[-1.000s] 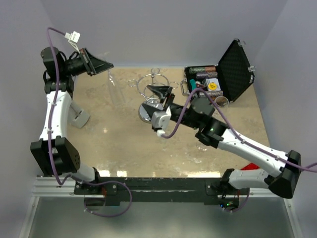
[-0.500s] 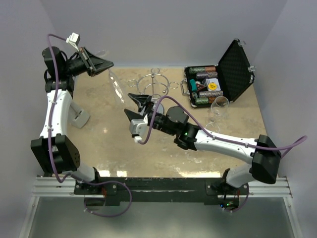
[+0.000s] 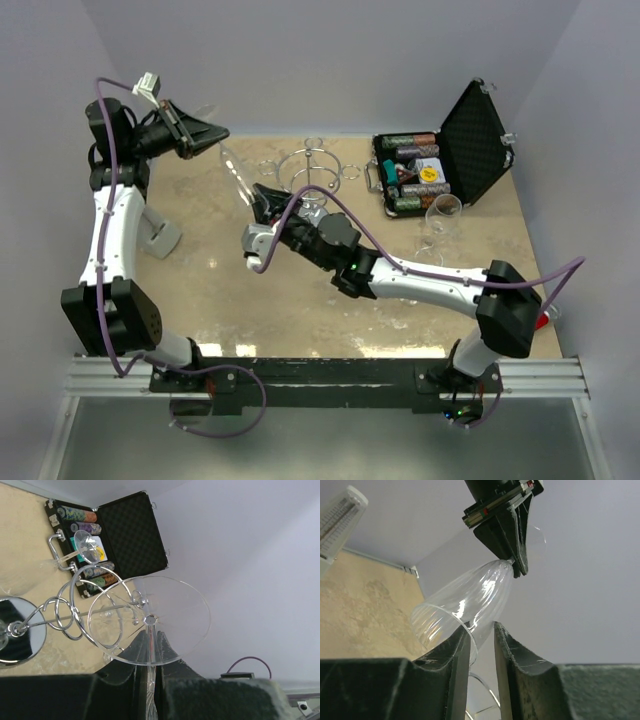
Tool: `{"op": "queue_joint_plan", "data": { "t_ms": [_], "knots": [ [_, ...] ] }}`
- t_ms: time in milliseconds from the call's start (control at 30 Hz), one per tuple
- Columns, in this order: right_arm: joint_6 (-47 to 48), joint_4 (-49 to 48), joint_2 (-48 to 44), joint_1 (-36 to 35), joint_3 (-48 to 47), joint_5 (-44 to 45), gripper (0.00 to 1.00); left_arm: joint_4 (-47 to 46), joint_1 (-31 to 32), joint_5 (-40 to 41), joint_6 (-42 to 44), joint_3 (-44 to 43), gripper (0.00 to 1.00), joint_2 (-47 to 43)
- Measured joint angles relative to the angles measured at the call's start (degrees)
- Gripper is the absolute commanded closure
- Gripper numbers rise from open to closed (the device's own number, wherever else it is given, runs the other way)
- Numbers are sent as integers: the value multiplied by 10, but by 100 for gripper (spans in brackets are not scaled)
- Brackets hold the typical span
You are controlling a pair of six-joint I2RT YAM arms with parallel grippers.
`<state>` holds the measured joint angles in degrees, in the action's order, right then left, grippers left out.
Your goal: Take the wine glass off the wine glass rack
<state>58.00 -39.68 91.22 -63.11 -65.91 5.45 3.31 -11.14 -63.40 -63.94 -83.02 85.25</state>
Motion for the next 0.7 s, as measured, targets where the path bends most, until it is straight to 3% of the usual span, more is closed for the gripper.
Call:
{"op": "queue_joint_plan", "data": {
  "t_ms": [67, 100, 167, 333, 500, 700],
  "knots": [
    [3, -10, 7, 0, 0, 10, 94, 11, 0, 7, 1, 0, 100, 0],
    [5, -16, 9, 0, -2, 16, 100, 17, -1, 12, 1, 0, 91, 0],
    [11, -27, 10, 0, -10, 29, 100, 40, -5, 27, -5, 0, 69, 0],
    [10, -23, 11, 8, -46, 40, 100, 59, -9, 26, 27, 0, 40, 0],
    [-8, 6, 11, 9, -73, 39, 100, 69, -14, -14, 93, 2, 35, 0],
    [-35, 63, 21, 9, -97, 36, 100, 203, -32, 0, 238, 4, 30, -10]
  ]
}}
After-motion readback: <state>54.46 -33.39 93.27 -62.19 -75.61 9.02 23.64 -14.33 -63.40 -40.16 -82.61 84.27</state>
